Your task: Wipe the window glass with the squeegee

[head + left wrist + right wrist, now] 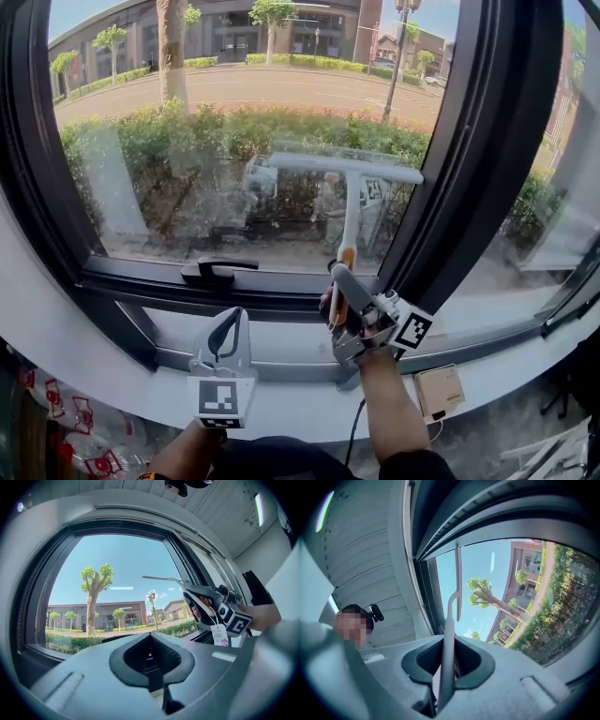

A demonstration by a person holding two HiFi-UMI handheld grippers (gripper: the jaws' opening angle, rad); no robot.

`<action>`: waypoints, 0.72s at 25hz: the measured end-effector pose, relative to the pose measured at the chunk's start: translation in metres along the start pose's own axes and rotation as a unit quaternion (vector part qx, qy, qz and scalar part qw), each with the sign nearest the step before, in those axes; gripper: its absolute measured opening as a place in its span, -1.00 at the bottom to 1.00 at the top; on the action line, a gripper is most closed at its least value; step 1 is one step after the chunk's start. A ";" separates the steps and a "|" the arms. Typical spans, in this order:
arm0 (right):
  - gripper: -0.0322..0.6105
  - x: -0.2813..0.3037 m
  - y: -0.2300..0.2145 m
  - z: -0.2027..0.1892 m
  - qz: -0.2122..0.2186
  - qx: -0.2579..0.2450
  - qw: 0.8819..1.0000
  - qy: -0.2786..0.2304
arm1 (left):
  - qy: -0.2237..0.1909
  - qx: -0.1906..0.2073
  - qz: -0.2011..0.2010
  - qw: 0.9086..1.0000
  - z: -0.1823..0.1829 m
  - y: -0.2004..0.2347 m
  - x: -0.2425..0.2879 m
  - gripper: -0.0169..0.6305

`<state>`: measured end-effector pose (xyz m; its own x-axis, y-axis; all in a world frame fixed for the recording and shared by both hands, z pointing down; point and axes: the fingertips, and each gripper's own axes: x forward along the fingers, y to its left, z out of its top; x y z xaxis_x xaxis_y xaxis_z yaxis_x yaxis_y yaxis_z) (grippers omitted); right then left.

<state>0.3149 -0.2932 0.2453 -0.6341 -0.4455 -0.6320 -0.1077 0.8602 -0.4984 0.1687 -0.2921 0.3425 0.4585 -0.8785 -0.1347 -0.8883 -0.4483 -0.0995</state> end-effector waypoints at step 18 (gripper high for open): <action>-0.76 -0.046 -0.018 -0.056 -0.061 0.003 0.998 0.001 | 0.047 0.016 0.011 0.999 -0.035 0.026 -0.029 -0.89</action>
<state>0.3034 -0.2739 0.3163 -0.6173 -0.5470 -0.5654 -0.1803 0.7980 -0.5751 0.1319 -0.2841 0.3784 0.4334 -0.9001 -0.0444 -0.8960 -0.4250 -0.1288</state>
